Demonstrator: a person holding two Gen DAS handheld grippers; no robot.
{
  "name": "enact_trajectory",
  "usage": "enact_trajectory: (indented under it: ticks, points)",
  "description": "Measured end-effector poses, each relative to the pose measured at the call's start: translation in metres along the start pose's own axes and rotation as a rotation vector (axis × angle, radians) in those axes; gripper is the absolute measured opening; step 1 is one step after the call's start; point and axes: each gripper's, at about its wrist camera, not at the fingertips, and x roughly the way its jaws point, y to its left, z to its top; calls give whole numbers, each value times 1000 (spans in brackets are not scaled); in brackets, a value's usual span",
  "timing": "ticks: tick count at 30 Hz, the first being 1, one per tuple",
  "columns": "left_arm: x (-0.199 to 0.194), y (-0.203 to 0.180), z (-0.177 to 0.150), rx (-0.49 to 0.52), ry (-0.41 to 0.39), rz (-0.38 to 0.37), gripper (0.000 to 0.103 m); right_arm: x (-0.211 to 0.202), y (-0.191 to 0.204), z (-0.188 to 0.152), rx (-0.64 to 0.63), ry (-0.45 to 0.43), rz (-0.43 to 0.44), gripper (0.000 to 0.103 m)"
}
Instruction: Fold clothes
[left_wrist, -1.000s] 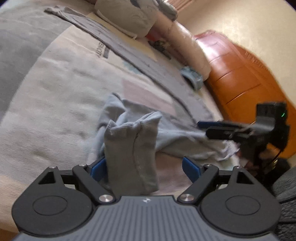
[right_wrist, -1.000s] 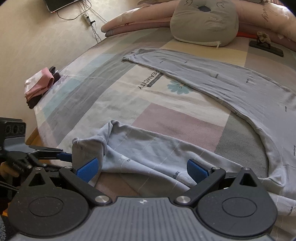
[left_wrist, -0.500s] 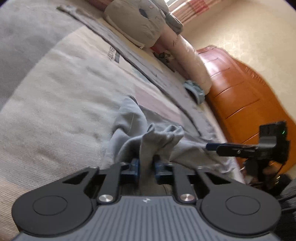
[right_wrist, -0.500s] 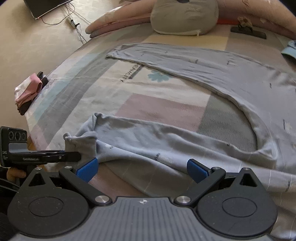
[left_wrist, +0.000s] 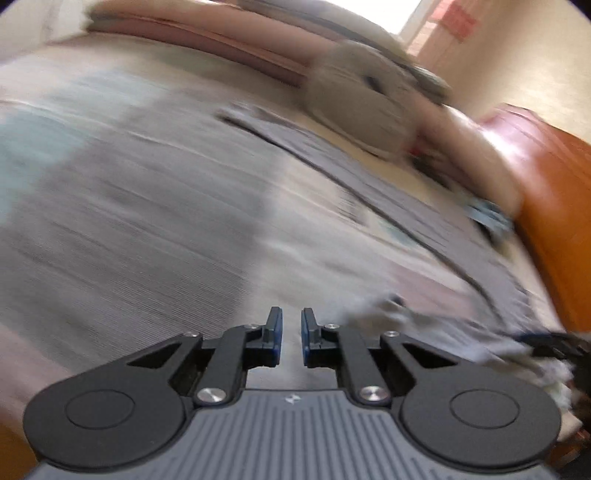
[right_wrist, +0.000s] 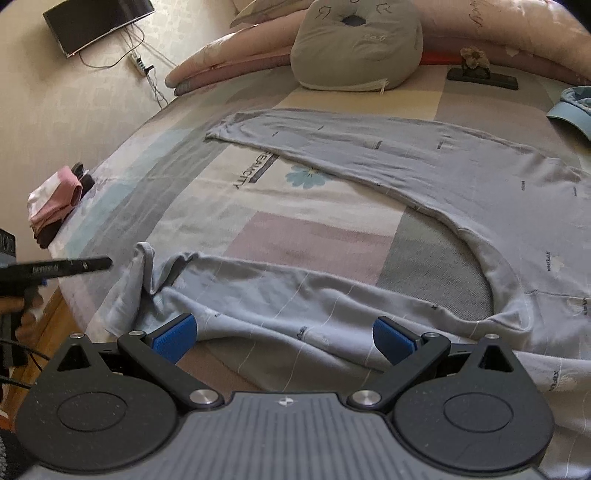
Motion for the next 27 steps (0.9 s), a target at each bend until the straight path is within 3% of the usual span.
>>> enact_trajectory:
  ticks: [3,4,7,11,12,14,16,20,22,27]
  points:
    - [-4,26,18,-34,-25,77,4,0,0,2,9,-6,-5,103]
    - [-4,34,21,-62,-24,65,4,0,0,2,10,-7,-7,103]
    - [2,41,19,-131,10,-46,4,2,3,2,15,-8,-19,103]
    - [20,21,-3,-107,121,-144,6,4,4,2,34,-3,-30,103]
    - [25,16,-10,-110,145,-155,8,4,4,2,39,-2,-33,103]
    - [33,8,-24,-119,188,-172,23,6,3,2,42,2,-33,103]
    - [34,5,-35,-133,188,-177,25,8,2,2,46,7,-30,103]
    - [35,7,-42,-208,170,-215,39,11,2,3,42,17,-26,103]
    - [37,0,-42,-173,171,-209,39,13,2,3,38,20,-20,103]
    - [44,-43,-39,59,170,-92,37,16,5,1,34,24,-18,103]
